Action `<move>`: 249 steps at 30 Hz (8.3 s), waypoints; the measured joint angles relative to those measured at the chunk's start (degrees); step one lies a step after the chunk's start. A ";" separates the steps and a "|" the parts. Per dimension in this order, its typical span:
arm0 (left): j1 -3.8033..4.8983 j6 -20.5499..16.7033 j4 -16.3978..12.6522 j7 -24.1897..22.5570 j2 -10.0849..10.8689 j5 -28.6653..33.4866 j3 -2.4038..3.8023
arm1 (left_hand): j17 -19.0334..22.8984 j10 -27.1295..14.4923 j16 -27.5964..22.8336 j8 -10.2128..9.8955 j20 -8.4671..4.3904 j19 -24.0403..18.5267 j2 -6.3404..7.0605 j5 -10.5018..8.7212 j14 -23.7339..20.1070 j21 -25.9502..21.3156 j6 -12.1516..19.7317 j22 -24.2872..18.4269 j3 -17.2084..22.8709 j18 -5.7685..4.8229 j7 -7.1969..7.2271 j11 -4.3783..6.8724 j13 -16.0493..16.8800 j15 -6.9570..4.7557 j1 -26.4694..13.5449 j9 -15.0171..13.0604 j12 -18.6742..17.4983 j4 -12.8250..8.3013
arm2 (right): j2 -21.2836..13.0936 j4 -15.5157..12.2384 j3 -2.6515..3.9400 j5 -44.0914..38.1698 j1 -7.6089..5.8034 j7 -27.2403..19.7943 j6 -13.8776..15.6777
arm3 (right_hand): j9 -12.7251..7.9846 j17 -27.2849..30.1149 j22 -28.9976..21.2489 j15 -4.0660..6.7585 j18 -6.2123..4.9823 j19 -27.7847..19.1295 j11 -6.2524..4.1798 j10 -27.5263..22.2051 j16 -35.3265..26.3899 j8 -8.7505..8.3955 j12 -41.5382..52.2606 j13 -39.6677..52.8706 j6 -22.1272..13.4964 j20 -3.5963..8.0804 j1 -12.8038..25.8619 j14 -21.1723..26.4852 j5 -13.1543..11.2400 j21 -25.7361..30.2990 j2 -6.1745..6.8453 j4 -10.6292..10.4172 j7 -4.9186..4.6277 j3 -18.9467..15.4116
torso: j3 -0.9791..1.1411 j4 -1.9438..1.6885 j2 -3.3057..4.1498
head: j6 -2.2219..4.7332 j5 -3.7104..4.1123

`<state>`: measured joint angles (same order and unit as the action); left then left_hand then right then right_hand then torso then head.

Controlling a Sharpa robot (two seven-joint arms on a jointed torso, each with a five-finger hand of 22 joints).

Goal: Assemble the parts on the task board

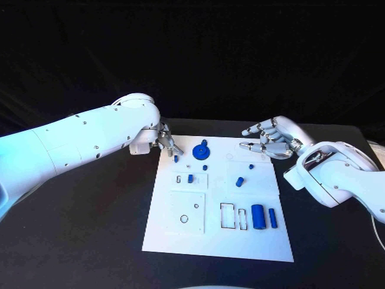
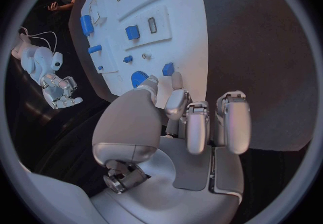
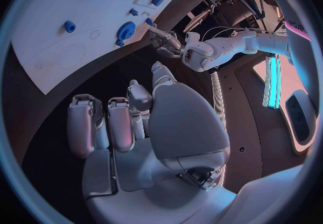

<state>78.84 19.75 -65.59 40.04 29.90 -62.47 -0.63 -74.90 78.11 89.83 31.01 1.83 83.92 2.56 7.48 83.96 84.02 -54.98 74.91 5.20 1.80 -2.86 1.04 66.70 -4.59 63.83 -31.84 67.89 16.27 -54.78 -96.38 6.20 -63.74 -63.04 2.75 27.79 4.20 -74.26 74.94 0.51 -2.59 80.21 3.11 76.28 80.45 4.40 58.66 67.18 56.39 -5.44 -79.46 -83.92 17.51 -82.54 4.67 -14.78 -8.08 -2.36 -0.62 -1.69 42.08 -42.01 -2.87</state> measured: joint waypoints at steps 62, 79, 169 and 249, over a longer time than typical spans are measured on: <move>-1.36 -6.44 -7.28 -0.41 4.22 2.85 -0.12 | -0.02 0.20 0.00 1.82 0.00 0.00 2.53 -0.44 0.00 0.22 1.26 0.00 23.21 0.01 -0.02 0.17 -1.11 0.00 10.24 -0.43 -0.33 -2.88 | -0.06 0.10 -0.04 -0.01 0.03 0.02 -0.59 | 0.00 -0.01 -0.03 0.00 0.00 0.00 0.00 0.00 0.00 0.00 0.00 -0.03 0.00 0.00 0.00 0.00 0.00 0.00 0.00 0.00 0.00 0.00 | 0.06 -0.14 -0.13 | -0.63 0.11; -4.57 -14.14 -21.58 -1.25 12.39 2.25 -1.02 | -0.01 0.42 0.00 2.66 -0.01 0.00 4.33 -0.45 -0.01 0.46 1.39 0.00 25.63 0.00 -0.15 0.39 -1.09 0.00 9.36 -1.02 -0.33 -3.95 | -0.11 0.22 -0.13 -0.01 0.05 0.10 -0.84 | 0.00 0.00 -0.04 0.00 0.00 0.00 0.00 0.00 0.00 0.00 0.00 -0.02 0.00 0.00 0.00 0.00 -0.01 0.00 0.00 0.00 0.00 0.00 | 0.07 -0.19 -0.13 | -0.80 -0.38; -6.53 -11.79 -20.79 0.30 10.17 -4.89 -1.01 | -0.02 2.39 0.00 4.49 -0.16 0.15 7.87 -0.21 0.01 1.22 -1.96 0.04 31.46 0.00 1.74 1.71 0.48 -0.44 -1.14 -0.52 1.55 -6.47 | -0.07 0.05 -0.18 0.01 0.29 0.03 -1.11 | 0.00 0.21 -0.04 0.22 0.00 -0.21 0.03 0.03 -0.24 0.00 0.00 -0.16 0.39 0.21 0.00 -0.21 0.24 0.22 0.00 0.16 -0.03 -0.16 | 0.10 -0.04 -0.04 | -1.75 -0.66; -6.70 -9.86 -20.87 -0.11 10.29 -7.28 -1.01 | -0.04 4.40 0.00 4.67 -0.63 0.22 7.71 0.00 0.01 2.73 -4.31 0.00 26.53 0.00 2.46 2.14 3.89 -0.84 -4.00 0.74 4.45 -3.93 | -0.47 -0.26 -0.18 0.02 0.29 0.07 -1.16 | 0.00 0.25 -0.03 0.21 0.00 -0.21 0.03 0.03 -0.23 0.00 0.00 -0.13 0.39 0.21 0.00 -0.21 0.23 0.22 0.00 -0.08 -0.03 -0.40 | 0.10 -0.04 -0.05 | -2.15 -0.93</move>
<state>72.14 9.89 -86.46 39.93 40.19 -69.75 -1.64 -74.95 82.51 89.83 35.68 1.20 84.14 10.27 7.48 83.97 86.75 -59.29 74.91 31.74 1.81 -0.39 3.18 70.58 -5.43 59.84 -31.10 72.34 12.35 -55.25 -96.64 6.02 -63.73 -62.75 2.82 26.63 4.19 -74.01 74.91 0.73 -2.59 80.00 3.13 76.31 80.22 4.40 58.67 67.05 56.78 -5.24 -79.47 -84.13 17.75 -82.32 4.67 -14.86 -8.11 -2.75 -0.52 -1.74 42.03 -44.16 -3.80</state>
